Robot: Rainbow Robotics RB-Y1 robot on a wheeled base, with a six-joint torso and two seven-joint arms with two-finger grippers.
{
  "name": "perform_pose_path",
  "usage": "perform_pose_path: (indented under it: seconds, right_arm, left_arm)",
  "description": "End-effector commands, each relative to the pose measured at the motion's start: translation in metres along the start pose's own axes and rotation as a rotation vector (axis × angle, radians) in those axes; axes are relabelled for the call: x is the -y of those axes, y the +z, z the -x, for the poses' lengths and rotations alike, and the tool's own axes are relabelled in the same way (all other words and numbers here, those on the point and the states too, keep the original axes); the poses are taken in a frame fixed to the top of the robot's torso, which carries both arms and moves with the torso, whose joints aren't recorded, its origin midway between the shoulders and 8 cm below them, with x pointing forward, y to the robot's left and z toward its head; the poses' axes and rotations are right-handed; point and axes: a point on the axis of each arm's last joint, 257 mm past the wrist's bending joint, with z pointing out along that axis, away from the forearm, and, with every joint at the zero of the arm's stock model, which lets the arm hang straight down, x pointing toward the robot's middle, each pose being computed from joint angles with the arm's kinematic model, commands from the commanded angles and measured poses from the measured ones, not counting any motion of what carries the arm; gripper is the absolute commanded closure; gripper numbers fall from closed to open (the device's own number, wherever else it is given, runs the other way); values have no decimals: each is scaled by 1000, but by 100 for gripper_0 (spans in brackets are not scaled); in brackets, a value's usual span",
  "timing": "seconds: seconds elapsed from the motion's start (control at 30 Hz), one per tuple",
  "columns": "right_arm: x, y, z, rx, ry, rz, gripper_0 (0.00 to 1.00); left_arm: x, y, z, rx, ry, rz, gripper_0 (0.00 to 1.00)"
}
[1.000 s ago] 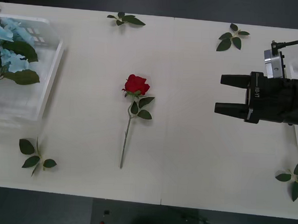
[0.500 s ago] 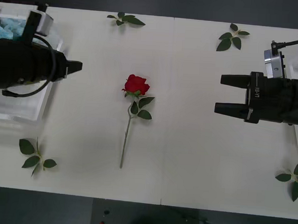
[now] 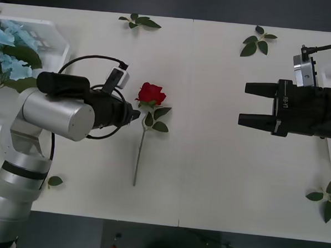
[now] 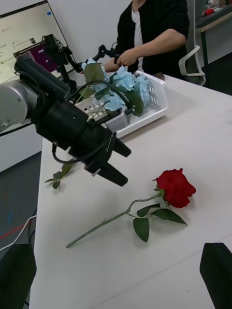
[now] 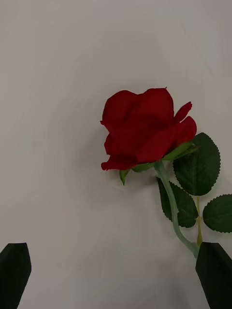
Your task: Put the red flowers into the right box and the blue flowers into the left box
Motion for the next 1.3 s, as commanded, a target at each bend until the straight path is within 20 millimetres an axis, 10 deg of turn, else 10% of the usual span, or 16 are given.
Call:
perform_pose_path:
  seconds: [0.03, 0.53, 0.67, 0.97, 1.3]
  right_arm:
    - [-3, -3, 10, -11, -39, 5, 0]
    - [-3, -3, 10, -11, -39, 5, 0]
    - [-3, -3, 10, -11, -39, 5, 0]
    - [-3, -3, 10, -11, -39, 5, 0]
    - [-3, -3, 10, -11, -39, 5, 0]
  left_arm:
    - [9, 15, -1, 21, -1, 24, 0]
    - [57, 71, 6, 49, 39, 22, 0]
    - [59, 75, 5, 44, 41, 24, 100]
    - [56, 67, 23, 92, 16, 24, 100]
    - [42, 11, 68, 252, -125, -54, 100]
